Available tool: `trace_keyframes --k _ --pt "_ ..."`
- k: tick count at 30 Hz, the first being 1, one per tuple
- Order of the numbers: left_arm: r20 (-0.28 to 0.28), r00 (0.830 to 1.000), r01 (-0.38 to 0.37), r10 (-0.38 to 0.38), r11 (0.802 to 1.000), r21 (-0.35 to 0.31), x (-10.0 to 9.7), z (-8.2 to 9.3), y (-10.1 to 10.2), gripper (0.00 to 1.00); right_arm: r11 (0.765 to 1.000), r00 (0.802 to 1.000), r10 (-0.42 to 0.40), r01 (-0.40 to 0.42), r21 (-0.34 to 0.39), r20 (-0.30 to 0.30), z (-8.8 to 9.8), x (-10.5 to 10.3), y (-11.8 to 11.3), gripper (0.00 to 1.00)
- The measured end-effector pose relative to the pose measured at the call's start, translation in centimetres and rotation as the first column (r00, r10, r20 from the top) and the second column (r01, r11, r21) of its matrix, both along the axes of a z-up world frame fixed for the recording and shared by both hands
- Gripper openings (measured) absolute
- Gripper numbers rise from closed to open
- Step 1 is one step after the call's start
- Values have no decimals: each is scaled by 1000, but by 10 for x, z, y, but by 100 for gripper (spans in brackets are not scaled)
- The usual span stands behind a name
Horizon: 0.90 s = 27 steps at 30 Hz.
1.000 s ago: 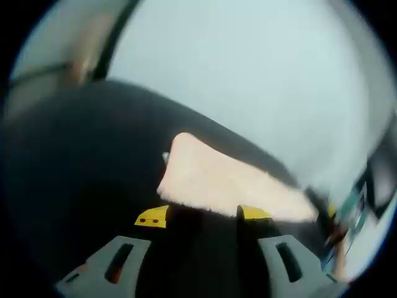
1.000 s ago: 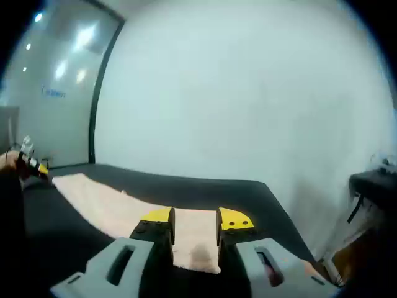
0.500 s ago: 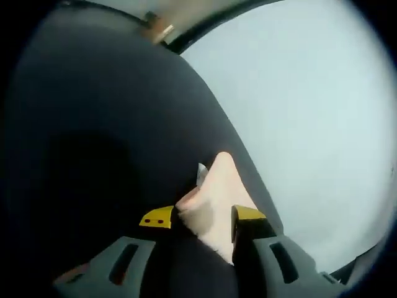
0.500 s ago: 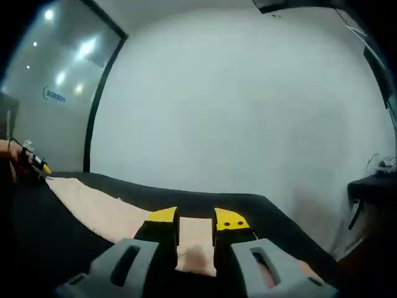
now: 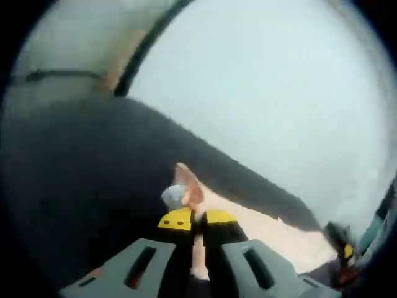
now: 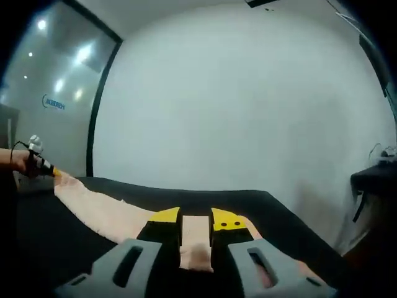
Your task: Fold the towel on the table until its edges align and the towel forms a compact rectangular stack.
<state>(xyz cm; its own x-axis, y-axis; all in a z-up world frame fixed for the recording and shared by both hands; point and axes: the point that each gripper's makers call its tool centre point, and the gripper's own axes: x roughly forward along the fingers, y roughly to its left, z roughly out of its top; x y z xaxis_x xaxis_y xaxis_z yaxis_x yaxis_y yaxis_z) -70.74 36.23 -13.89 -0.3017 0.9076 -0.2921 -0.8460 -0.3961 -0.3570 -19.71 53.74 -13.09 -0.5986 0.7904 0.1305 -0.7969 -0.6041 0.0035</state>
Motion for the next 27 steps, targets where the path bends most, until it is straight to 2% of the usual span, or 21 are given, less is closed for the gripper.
trace_keyframes --k 2,3,4,6,7,12,13,14,17,20,21,24,27 --pt "-111 990 88 -91 996 -35 26 13 18 9 1000 1000 0 0 5 5 0 -1 0 15" --pt "-144 980 128 -135 990 -55 34 16 28 9 1000 1000 0 -1 6 5 1 -1 0 15" --pt "-165 972 156 -165 985 -68 46 18 35 9 1000 1000 -3 3 7 3 1 1 0 15" --pt "-176 961 200 -212 976 -86 64 18 45 9 1000 1000 -7 7 4 -1 0 2 -1 15" --pt "-173 954 231 -244 969 -93 79 16 50 9 1000 1000 -6 6 0 -1 0 2 -1 15" --pt "-248 906 309 -344 936 -168 134 -1 67 9 1000 1000 0 0 -3 10 -2 -1 0 15" --pt "-271 890 323 -367 927 -193 143 -6 68 9 1000 1000 3 -2 -2 11 -2 -1 0 15" --pt "-287 876 335 -387 917 -215 150 -11 70 9 1000 1000 3 -3 -2 12 -2 -1 -1 15" --pt "-286 863 355 -416 903 -241 166 -24 75 9 1000 1000 5 -5 -2 12 -1 -2 -1 15" --pt "-303 844 364 -442 888 -282 177 -35 76 9 1000 1000 4 -4 -8 11 -2 -1 0 15" --pt "-318 832 369 -455 881 -297 180 -38 75 9 1000 1000 6 -6 -9 9 -2 -1 -1 15" --pt "-334 821 372 -463 878 -303 191 -42 74 9 1000 1000 11 -10 -13 14 -4 -3 -1 15" --pt "-368 789 386 -492 863 -327 201 -45 76 9 1000 1000 12 -12 -8 13 -3 -3 -1 15"
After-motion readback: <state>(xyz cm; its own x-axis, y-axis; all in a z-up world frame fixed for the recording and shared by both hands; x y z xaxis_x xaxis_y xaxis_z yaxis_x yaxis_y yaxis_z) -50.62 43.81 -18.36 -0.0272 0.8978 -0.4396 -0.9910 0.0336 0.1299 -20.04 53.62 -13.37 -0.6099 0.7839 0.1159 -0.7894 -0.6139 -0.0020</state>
